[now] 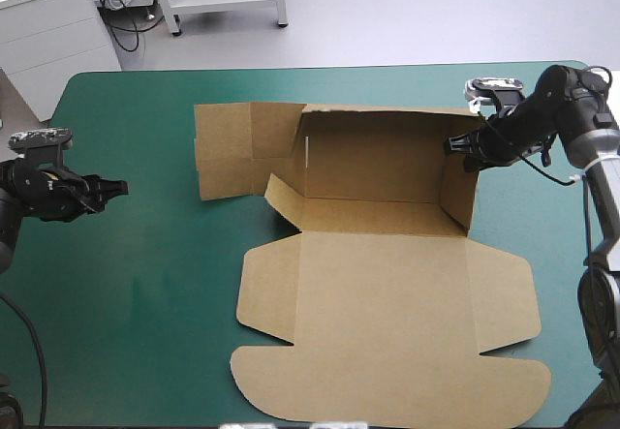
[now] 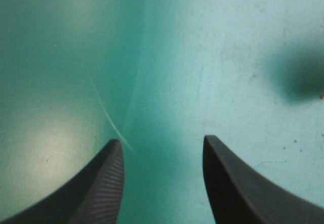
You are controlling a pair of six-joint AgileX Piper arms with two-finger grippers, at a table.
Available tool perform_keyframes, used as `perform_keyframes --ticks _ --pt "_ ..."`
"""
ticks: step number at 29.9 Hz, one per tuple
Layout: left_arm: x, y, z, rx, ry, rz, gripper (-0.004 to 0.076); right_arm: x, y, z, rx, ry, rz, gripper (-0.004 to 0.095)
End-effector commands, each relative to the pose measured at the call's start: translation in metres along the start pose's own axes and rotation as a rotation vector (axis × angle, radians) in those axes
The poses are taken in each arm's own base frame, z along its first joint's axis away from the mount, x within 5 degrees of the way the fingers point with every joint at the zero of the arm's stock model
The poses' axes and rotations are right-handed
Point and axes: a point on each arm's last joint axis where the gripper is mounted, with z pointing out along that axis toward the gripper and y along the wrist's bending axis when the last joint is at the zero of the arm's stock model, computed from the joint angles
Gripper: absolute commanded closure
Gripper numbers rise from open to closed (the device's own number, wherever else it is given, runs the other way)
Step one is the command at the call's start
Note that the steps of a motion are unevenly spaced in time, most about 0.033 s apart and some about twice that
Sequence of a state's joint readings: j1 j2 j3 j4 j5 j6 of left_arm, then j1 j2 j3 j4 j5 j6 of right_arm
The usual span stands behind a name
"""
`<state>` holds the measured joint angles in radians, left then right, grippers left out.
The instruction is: Fold the box
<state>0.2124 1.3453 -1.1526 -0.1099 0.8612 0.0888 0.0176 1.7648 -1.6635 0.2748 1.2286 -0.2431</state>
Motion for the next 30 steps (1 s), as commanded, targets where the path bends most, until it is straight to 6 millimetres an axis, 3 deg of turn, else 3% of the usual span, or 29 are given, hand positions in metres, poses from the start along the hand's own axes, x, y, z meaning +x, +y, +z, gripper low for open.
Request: perform_keyframes --ticks 1,5,8,10,15,18,25,30 --pt "-0.008 -0.001 -0.017 0.002 -0.091 -0.006 0.0379 -0.007 0.015 -0.002 0.043 0.005 -0.099 0.0919" --pt "-0.007 -0.001 -0.016 0.005 -0.075 -0.007 0.0379 -0.02 0.015 0.003 0.115 -0.041 -0.084 0.0915" --pt "-0.006 -0.001 -0.016 0.007 -0.068 -0.008 0.0379 -0.03 0.017 -0.002 0.121 -0.137 -0.084 0.0849" --pt "-0.006 -0.002 -0.016 0.011 -0.068 -0.012 0.0379 -0.036 0.018 -0.006 0.113 -0.193 -0.106 0.0728" --pt "-0.006 -0.002 -0.016 0.014 -0.068 -0.014 0.0379 -0.048 0.021 -0.011 0.105 -0.316 -0.137 0.0255" --pt "-0.006 -0.002 -0.016 0.014 -0.068 -0.012 0.0379 -0.053 0.02 -0.014 0.119 -0.38 -0.125 0.0093" --pt "-0.006 -0.002 -0.016 0.017 -0.069 -0.002 0.0379 -0.058 0.028 -0.048 0.12 -0.432 -0.118 0.012" --pt "-0.006 -0.002 -0.016 0.018 -0.069 -0.003 0.0379 -0.05 0.034 -0.07 0.167 -0.316 -0.076 0.0155"
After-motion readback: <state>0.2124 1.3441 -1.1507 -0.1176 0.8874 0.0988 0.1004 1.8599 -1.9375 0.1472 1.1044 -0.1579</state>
